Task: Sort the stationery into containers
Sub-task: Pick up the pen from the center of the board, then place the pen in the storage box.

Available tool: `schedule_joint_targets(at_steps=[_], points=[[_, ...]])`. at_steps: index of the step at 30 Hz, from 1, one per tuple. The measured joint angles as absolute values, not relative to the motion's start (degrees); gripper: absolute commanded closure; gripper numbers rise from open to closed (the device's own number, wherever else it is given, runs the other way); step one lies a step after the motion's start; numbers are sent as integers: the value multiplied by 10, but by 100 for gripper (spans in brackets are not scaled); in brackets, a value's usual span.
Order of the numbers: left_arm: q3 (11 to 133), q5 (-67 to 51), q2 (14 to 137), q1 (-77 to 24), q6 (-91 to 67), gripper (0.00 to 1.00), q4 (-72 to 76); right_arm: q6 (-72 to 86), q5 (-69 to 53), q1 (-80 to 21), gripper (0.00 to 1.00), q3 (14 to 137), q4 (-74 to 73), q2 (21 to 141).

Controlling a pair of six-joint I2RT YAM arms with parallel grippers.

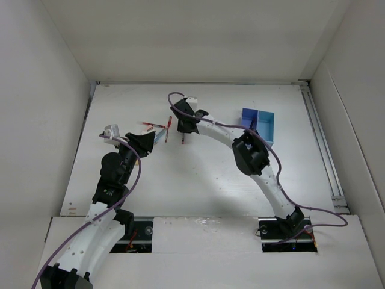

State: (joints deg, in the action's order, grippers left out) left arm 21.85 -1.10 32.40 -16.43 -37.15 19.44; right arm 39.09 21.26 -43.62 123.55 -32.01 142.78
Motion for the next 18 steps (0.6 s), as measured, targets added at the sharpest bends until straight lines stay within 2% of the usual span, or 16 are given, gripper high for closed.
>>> schedule_joint_targets(at_steps=[5,11,18], points=[[218,-13,324,-164,-371,64,195,401,221,-435,100,1154,-312,1376],[218,-14,324,-164,-371,64,195,409,218,-412,100,1023,-306,1256],[218,-20,323,-164,-371,64,198,415,223,-278,100,856,-259,1030]])
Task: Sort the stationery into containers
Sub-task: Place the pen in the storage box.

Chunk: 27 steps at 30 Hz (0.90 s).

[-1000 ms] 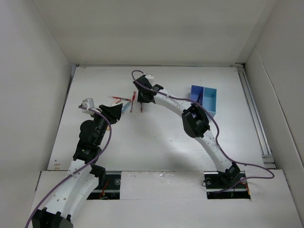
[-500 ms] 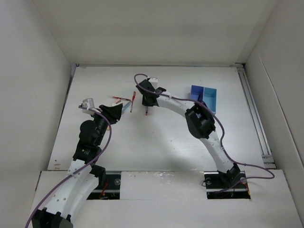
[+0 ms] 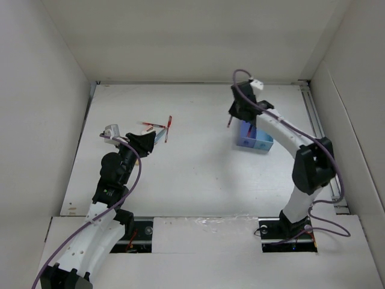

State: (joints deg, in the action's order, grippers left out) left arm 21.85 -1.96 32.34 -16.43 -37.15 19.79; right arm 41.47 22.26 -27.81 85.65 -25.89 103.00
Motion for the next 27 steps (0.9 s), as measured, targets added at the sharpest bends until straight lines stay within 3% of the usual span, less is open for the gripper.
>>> schedule_joint_targets(at_steps=[7,27], points=[[218,-26,332,-164,-371,64,204,416,287,-197,100,811,-250,982],[218,-26,355,-164,-371,64,208,407,404,-211,100,817,-266,1066]])
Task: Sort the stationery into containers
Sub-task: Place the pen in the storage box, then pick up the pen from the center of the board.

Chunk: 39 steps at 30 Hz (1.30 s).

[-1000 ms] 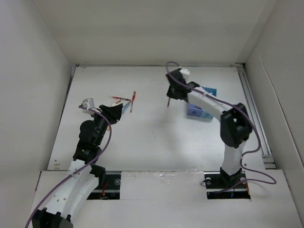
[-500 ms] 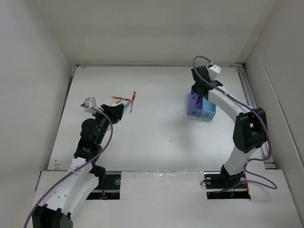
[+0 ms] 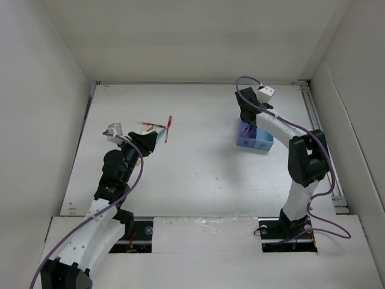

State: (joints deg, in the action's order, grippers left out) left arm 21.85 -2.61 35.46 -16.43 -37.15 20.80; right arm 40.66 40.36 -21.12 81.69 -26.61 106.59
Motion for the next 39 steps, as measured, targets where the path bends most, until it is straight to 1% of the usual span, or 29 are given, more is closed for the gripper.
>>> schedule_joint_targets(at_steps=[8,11,12,13,16,19,23,26,28,30,32,34,36,39], points=[[218,-27,355,-164,-371,64,209,408,404,-222,93,821,-274,1066],[218,-29,355,-164,-371,64,211,408,404,-222,86,821,-281,1066],[218,-29,355,-164,-371,64,212,409,404,-223,83,821,-283,1066],[218,-30,355,-164,-371,64,213,411,404,-224,77,821,-284,1066],[218,-30,355,-164,-371,64,213,418,404,-226,69,821,-289,1066],[218,-31,355,-164,-371,64,213,421,403,-226,66,821,-293,1066],[218,-33,355,-164,-371,64,213,423,404,-232,66,821,-296,1063],[218,-34,355,-164,-371,64,213,424,399,-246,72,821,-296,1058],[218,-34,355,-164,-371,64,214,423,387,-260,84,821,-293,1052],[218,-34,355,-164,-371,64,214,421,363,-281,93,821,-284,1047],[218,-34,355,-164,-371,64,214,418,336,-306,94,826,-272,1046],[218,-33,354,-164,-371,64,214,418,311,-337,98,841,-264,1054],[218,-31,353,-164,-371,64,213,418,290,-367,100,875,-256,1075],[218,-27,348,-164,-371,64,211,416,264,-407,100,959,-246,1140]])
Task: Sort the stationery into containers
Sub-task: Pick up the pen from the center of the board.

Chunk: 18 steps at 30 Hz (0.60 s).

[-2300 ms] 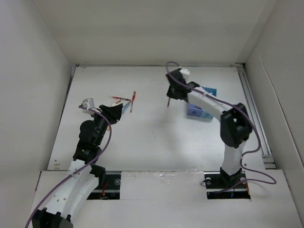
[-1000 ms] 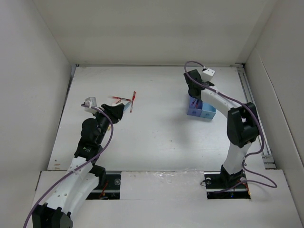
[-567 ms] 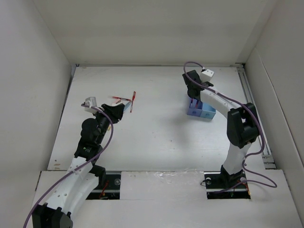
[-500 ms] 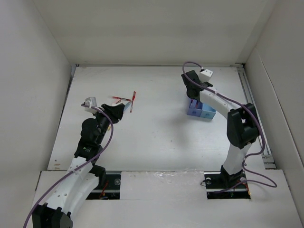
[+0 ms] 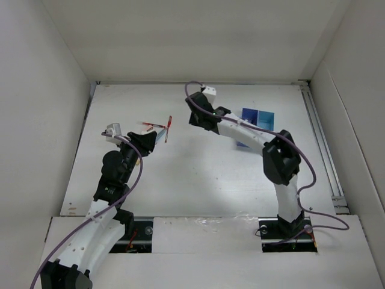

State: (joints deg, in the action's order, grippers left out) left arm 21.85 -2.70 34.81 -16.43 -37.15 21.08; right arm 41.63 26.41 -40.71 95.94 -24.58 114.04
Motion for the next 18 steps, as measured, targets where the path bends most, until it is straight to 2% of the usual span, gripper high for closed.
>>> schedule_joint_targets(at_steps=[4,8,12,18], points=[[218,-21,340,-164,-371,64,210,413,236,-446,89,1072,-246,1239],[218,-18,334,-164,-371,64,206,408,218,-463,69,1171,-269,1327],[218,-17,332,-164,-371,64,204,405,209,-470,59,1261,-296,1404],[218,-16,332,-164,-371,64,203,404,194,-470,52,1336,-322,1474]])
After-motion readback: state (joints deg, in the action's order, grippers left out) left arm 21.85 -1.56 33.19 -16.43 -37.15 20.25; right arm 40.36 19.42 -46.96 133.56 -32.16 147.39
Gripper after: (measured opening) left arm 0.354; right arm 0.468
